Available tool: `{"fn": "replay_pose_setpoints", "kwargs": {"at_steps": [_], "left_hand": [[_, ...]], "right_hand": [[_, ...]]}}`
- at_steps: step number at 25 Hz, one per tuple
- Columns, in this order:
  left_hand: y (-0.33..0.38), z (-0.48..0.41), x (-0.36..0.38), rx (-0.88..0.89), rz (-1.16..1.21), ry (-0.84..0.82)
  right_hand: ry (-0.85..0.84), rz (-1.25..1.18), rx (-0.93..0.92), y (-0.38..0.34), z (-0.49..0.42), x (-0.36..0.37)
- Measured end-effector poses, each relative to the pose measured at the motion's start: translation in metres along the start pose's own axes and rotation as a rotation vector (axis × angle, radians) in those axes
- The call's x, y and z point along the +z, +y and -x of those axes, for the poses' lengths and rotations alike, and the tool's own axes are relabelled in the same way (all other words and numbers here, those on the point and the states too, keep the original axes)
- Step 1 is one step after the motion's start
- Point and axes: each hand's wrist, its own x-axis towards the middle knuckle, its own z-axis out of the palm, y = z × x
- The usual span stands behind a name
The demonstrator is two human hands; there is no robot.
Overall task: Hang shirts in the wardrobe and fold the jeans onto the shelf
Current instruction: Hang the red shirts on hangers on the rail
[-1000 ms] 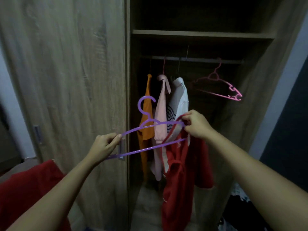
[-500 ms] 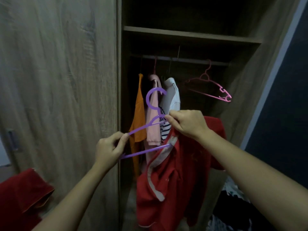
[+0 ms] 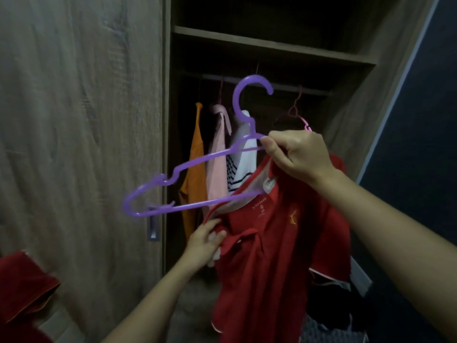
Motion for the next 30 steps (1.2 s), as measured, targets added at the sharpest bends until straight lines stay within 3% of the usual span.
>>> {"fn": "replay_pose_setpoints", "kwargs": {"at_steps": [3,6,9,13,18,20,22,24,25,28,30], "left_hand": [[0.004,-0.011,-0.042,0.094,-0.025,-0.104],[0.022,-0.019,-0.080,0.005,-0.071,-0.301],[0.044,-0.028,-0.106,0.026,-0.251,-0.338],[0.063,-0.026,-0.123,0.089,-0.308,-0.422],[0.071,-0.026,-0.137,0.000,-0.549,-0.383],[0.081,-0.026,-0.139,-0.072,-0.585,-0.294],[0.101,-0.029,-0.131,-0.064,-0.659,-0.072],[0.130,-0.024,-0.107,0.070,-0.829,0.181],[0.139,-0.018,-0.089,0.171,-0.905,0.223],[0.139,0.012,-0.047,0.475,-0.983,0.192],[0.127,0.013,-0.064,0.601,-0.942,0.356]], "right_hand": [[-0.071,0.089,-0.007,0.032,0.028,-0.002],[-0.167,0.140,-0.054,0.051,0.057,0.009],[-0.130,0.184,-0.059,0.053,0.075,0.022],[-0.132,0.146,-0.053,0.051,0.078,0.029],[-0.184,0.269,-0.072,0.035,0.084,0.033],[-0.218,0.262,0.037,0.019,0.084,0.037],[-0.312,0.171,0.304,0.004,0.074,0.041],[-0.430,0.058,0.533,-0.006,0.060,0.044],[-0.449,0.009,0.589,-0.010,0.054,0.044],[-0.372,-0.069,0.575,-0.012,0.047,0.039],[-0.304,-0.123,0.569,-0.006,0.047,0.031]]}}
